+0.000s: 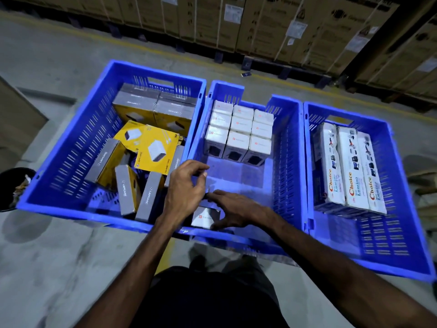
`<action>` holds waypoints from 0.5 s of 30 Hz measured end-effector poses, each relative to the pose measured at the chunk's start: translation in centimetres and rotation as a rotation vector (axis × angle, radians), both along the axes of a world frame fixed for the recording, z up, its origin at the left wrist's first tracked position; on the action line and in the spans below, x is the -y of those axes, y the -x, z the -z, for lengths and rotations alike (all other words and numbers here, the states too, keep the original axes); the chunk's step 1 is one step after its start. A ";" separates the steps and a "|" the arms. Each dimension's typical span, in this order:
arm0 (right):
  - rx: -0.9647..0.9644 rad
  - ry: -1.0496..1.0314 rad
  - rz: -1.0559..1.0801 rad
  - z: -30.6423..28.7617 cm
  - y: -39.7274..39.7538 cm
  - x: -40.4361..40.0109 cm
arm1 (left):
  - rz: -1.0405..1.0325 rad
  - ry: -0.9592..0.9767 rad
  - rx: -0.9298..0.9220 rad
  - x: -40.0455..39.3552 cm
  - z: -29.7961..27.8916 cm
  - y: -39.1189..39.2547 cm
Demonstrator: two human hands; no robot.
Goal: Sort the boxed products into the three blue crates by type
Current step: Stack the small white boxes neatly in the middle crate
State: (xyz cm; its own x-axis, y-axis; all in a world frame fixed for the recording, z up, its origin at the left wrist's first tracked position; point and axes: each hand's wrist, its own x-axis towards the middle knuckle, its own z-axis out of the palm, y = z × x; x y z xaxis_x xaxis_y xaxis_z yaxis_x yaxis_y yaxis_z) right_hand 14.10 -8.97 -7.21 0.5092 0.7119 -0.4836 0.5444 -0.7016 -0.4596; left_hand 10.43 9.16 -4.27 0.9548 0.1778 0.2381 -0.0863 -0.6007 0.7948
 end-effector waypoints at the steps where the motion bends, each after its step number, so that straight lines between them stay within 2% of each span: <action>1: 0.026 -0.008 0.007 0.0 0.0 0.0 | -0.004 0.002 0.000 0.0 0.0 0.0; 7: 0.175 -0.113 0.230 0.4 -0.1 0.8 | -0.017 0.012 -0.004 0.0 0.2 0.1; 11: 0.031 -0.123 0.390 2.2 -0.5 2.2 | -0.013 0.023 -0.011 0.0 0.1 0.0; 15: -0.149 -0.351 0.760 1.6 -1.3 3.7 | -0.017 0.055 0.002 -0.1 0.3 0.1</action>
